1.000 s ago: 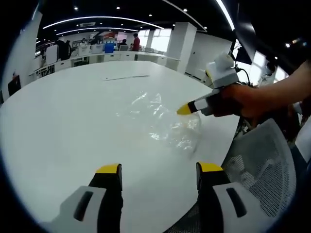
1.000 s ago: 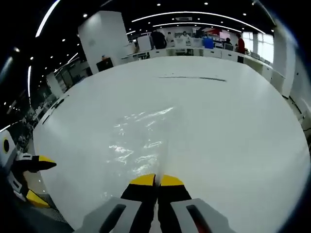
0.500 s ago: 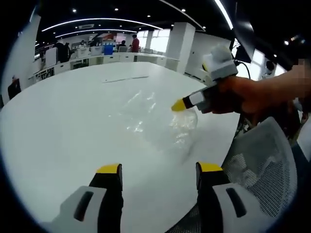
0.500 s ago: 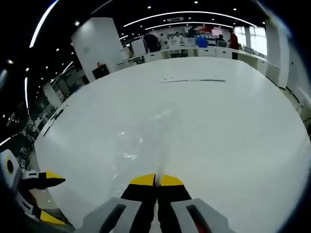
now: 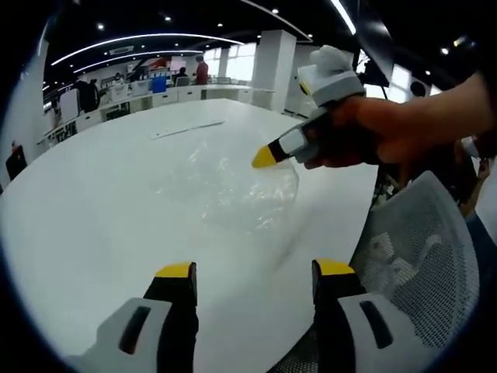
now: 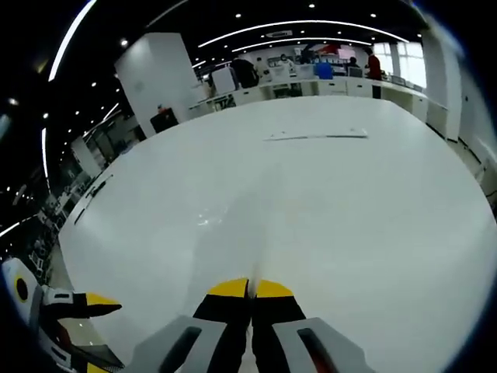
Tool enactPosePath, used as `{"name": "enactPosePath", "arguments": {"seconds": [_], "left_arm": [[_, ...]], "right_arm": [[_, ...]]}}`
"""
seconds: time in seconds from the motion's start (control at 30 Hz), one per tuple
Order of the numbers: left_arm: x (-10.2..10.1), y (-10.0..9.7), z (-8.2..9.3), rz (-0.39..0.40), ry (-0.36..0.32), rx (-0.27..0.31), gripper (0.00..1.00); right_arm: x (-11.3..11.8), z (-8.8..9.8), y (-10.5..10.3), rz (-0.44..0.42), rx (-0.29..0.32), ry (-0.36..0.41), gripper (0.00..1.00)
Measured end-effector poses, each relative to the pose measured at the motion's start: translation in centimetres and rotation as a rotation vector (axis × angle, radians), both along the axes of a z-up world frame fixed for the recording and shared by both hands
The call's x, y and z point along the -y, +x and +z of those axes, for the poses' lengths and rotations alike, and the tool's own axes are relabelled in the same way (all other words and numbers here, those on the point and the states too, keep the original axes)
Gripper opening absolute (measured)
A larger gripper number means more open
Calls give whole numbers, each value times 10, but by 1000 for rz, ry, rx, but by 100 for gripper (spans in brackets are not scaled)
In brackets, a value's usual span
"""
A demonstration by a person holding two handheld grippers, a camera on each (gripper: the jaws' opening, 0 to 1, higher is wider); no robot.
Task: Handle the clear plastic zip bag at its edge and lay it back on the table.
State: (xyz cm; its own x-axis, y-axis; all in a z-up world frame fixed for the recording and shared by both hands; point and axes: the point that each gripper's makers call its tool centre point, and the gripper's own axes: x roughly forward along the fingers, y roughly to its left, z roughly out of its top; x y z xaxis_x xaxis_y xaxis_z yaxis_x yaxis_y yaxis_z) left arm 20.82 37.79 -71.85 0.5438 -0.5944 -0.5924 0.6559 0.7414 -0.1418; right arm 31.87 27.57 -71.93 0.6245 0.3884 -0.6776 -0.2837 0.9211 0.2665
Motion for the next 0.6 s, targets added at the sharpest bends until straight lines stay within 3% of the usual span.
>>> {"name": "enactPosePath", "arguments": {"seconds": [0.23, 0.6], "left_arm": [[-3, 1, 1, -17, 42, 26, 57], [-8, 5, -1, 1, 47, 24, 55]], "right_arm": [[-10, 5, 3, 2, 5, 19, 0], [-24, 12, 7, 9, 17, 39, 0]]}}
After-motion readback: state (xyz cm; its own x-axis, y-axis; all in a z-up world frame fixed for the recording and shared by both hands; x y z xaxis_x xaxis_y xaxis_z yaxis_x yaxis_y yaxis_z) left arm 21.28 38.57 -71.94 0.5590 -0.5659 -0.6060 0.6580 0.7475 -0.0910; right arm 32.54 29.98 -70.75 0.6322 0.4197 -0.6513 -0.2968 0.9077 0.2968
